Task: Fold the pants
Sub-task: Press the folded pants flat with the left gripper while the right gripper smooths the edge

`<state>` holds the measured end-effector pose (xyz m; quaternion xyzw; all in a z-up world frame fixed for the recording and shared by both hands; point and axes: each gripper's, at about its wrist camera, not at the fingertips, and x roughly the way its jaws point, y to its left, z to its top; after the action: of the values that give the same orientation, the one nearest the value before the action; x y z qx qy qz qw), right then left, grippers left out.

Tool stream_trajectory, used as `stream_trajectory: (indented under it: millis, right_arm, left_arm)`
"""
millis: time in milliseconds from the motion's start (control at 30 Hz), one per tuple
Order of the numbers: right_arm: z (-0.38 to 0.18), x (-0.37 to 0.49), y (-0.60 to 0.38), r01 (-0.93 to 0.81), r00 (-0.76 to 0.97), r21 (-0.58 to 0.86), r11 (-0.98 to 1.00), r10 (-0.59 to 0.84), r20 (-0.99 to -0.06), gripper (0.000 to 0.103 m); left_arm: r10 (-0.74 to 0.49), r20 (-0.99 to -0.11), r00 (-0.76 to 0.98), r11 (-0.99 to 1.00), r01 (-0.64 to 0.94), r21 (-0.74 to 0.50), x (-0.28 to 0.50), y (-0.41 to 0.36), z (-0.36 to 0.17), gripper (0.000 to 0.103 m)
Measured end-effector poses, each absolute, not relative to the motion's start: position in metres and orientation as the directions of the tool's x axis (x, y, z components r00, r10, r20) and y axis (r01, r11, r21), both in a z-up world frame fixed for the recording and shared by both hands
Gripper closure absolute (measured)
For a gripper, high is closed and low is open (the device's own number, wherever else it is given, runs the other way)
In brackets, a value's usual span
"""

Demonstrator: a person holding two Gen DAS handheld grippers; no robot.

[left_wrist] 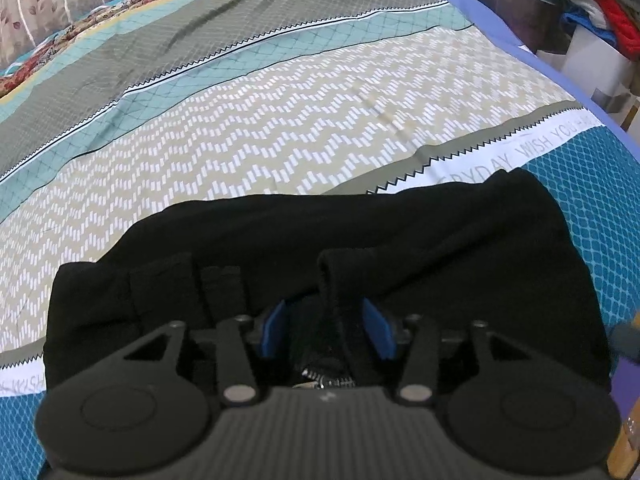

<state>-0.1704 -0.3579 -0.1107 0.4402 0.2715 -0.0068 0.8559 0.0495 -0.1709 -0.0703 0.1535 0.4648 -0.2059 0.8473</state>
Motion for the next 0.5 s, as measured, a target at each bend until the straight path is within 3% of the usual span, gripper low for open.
stream_trajectory:
  millis: [200, 267, 300, 400, 500]
  right_arm:
    - [-0.107, -0.163, -0.340, 0.223, 0.843, 0.757, 0.614, 0.269, -0.466, 0.035]
    - [-0.102, -0.160, -0.332, 0.227, 0.836, 0.719, 0.657, 0.247, -0.489, 0.058]
    - [-0.099, -0.158, -0.329, 0.228, 0.832, 0.696, 0.681, 0.235, -0.502, 0.075]
    - [-0.085, -0.159, -0.321, 0.203, 0.847, 0.641, 0.740, 0.195, -0.494, 0.084]
    - [-0.066, -0.156, -0.302, 0.150, 0.867, 0.541, 0.827, 0.153, -0.474, 0.086]
  left_arm:
    - [-0.205, -0.847, 0.490, 0.869, 0.489, 0.073, 0.047, -0.169, -0.068, 0.057]
    - [-0.204, -0.845, 0.495, 0.871, 0.486, 0.074, 0.046, -0.166, -0.064, 0.056]
    - [-0.204, -0.843, 0.497, 0.874, 0.481, 0.072, 0.045, -0.164, -0.061, 0.055]
    - [-0.225, -0.834, 0.504, 0.897, 0.442, 0.025, 0.044, -0.153, -0.038, 0.048]
    - [-0.334, -0.798, 0.502, 0.886, 0.456, -0.084, 0.040, -0.149, -0.004, 0.040]
